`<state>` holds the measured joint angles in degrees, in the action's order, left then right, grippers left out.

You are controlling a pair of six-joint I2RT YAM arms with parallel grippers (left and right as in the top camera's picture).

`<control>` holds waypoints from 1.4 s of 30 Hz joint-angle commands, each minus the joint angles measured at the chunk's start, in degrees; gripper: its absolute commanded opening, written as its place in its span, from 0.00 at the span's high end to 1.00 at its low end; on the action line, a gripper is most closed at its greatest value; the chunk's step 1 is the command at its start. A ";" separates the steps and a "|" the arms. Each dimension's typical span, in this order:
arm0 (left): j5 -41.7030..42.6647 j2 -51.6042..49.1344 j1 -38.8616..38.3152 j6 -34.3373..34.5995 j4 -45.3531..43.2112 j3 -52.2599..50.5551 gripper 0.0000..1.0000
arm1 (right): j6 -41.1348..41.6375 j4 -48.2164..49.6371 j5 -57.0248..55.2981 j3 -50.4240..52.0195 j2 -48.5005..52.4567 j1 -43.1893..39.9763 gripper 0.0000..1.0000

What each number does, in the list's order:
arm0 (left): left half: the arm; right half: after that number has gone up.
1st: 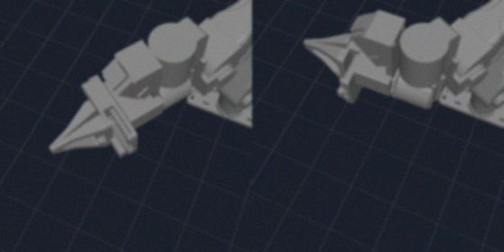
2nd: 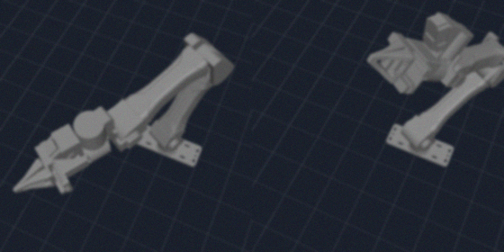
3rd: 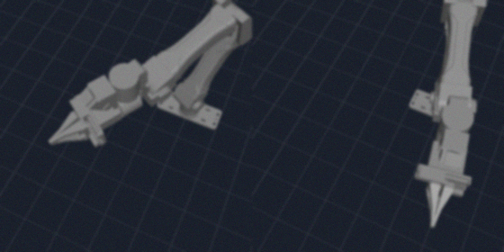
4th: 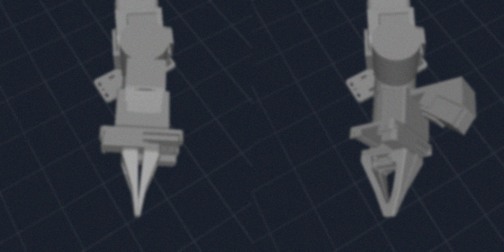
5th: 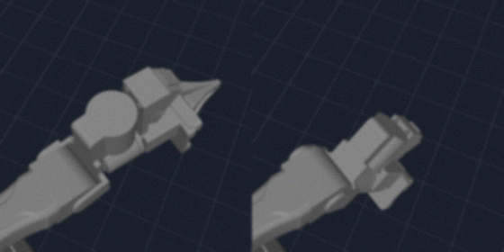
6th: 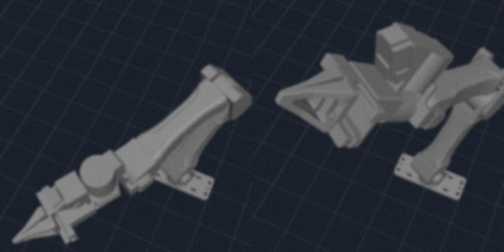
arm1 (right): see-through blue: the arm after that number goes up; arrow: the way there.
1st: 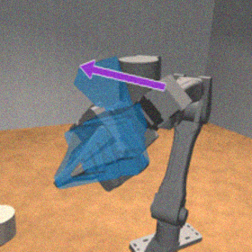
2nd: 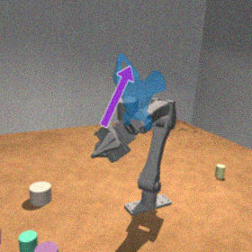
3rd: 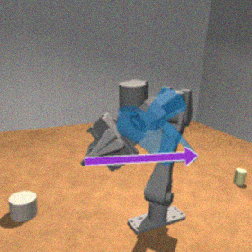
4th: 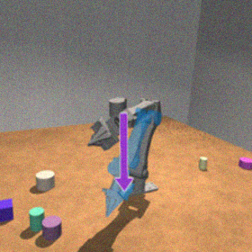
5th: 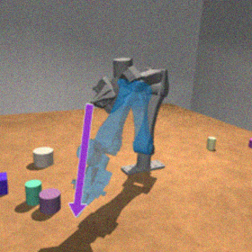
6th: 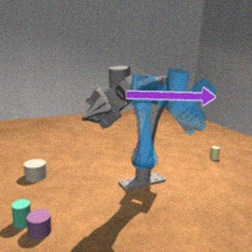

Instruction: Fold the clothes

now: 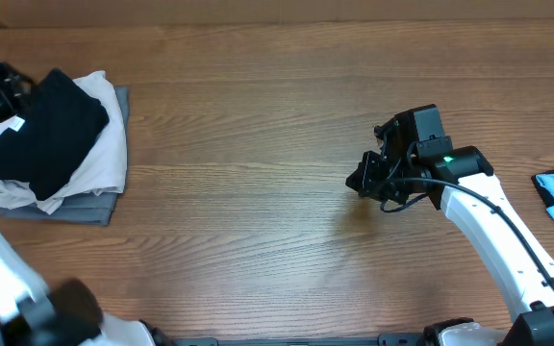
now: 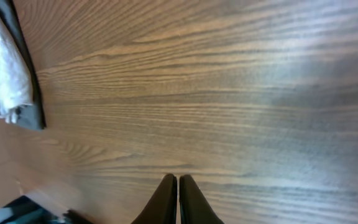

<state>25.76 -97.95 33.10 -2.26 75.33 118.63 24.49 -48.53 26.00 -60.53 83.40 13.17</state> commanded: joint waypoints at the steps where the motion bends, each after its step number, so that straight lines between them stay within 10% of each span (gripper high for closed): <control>1: 2.62 7.43 -5.97 -6.29 4.83 1.55 0.00 | -4.04 0.26 -1.53 -3.65 -2.03 -0.09 0.93; 11: -19.21 14.84 -31.26 -0.17 21.49 1.38 0.00 | -11.47 -1.70 -10.88 -15.54 -17.31 -0.07 0.88; 17: -21.94 16.79 -40.48 6.45 21.49 -0.20 0.00 | -11.45 -1.57 -11.87 -15.96 -26.82 -0.09 0.00; 42: -22.77 16.22 -44.00 7.02 20.83 -0.42 0.00 | -11.06 -10.16 -11.65 -15.93 -28.44 -0.09 0.00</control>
<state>3.77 -81.71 -10.52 4.16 96.25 118.54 13.47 -58.74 14.76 -75.85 54.63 13.17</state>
